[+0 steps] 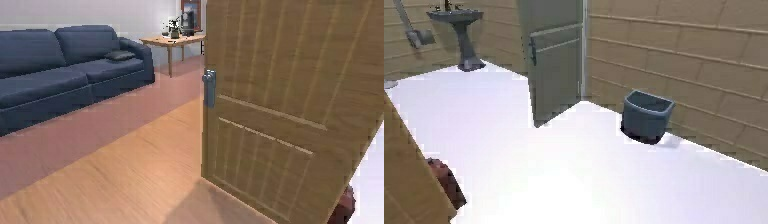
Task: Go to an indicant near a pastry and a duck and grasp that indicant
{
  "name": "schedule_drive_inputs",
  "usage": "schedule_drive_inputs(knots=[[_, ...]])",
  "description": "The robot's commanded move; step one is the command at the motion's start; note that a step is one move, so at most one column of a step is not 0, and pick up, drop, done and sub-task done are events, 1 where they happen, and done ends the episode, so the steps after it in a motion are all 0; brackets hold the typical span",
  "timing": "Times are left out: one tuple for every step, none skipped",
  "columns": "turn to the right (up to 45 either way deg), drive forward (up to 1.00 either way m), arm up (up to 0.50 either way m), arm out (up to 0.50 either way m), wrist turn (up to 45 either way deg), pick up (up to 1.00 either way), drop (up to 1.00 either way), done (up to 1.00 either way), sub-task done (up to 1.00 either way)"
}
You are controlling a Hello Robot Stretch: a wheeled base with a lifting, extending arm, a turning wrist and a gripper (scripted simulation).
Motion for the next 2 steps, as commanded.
schedule_drive_inputs(knots=[[-30.0,0.0,0.0,0.0,0.0,0.0,0.0,0.0,0.0],[-3.0,0.0,0.0,0.0,0.0,0.0,0.0,0.0,0.0]])
